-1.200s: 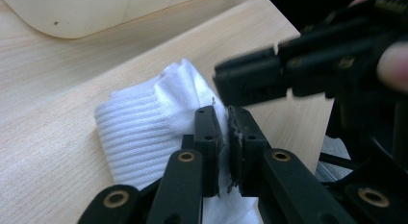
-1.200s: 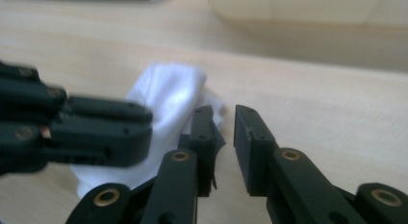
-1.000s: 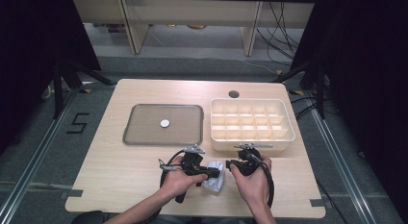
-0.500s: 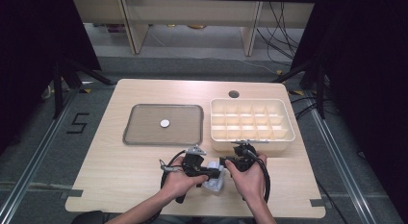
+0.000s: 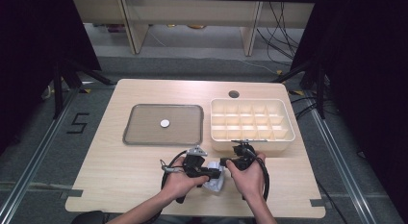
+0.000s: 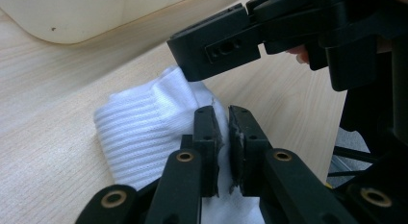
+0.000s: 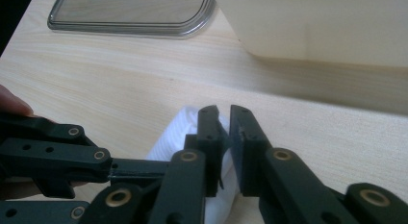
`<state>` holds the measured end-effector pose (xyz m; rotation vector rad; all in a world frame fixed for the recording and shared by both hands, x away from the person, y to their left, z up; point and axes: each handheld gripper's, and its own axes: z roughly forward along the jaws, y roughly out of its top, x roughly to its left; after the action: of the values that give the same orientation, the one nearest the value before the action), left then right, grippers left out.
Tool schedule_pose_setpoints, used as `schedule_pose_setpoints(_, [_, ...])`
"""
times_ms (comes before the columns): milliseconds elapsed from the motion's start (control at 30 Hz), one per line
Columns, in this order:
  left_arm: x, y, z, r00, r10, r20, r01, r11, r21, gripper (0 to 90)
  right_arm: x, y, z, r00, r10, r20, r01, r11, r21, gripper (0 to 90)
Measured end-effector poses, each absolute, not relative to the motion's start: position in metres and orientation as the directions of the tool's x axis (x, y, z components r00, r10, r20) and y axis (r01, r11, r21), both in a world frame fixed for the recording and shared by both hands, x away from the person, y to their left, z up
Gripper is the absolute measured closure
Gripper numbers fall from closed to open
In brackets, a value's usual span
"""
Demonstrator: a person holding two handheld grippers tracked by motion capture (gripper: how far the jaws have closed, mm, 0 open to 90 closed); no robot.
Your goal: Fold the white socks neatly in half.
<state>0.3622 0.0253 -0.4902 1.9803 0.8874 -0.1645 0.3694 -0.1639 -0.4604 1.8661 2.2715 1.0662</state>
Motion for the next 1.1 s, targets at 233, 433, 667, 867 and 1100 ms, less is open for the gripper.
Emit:
schedule_pose_setpoints(233, [0.362, 0.025, -0.490, 0.732, 0.520, -0.440, 0.642, -0.311, 0.701, 81.5, 0.369, -0.163, -0.461, -0.295, 0.875, 0.383, 0.862, 0.070, 0.502, 89.2])
schedule_pose_setpoints(433, [0.362, 0.025, -0.490, 0.733, 0.518, -0.440, 0.641, -0.312, 0.702, 81.4, 0.370, -0.162, -0.458, -0.261, 0.869, 0.420, 0.860, 0.012, 0.510, 74.4])
schedule_pose_setpoints(667, [0.362, 0.025, -0.490, 0.736, 0.519, -0.434, 0.637, -0.315, 0.704, 81.3, 0.373, -0.162, -0.462, -0.225, 0.882, 0.413, 0.872, -0.007, 0.489, 58.9])
schedule_pose_setpoints(867, [0.361, 0.024, -0.490, 0.736, 0.525, -0.427, 0.635, -0.315, 0.706, 81.2, 0.374, -0.161, -0.466, -0.261, 0.864, 0.430, 0.877, 0.027, 0.480, 66.2])
schedule_pose_setpoints(1100, [0.359, 0.024, -0.488, 0.747, 0.524, -0.408, 0.616, -0.317, 0.721, 78.9, 0.372, -0.161, -0.467, -0.271, 0.876, 0.398, 0.880, 0.059, 0.470, 81.4])
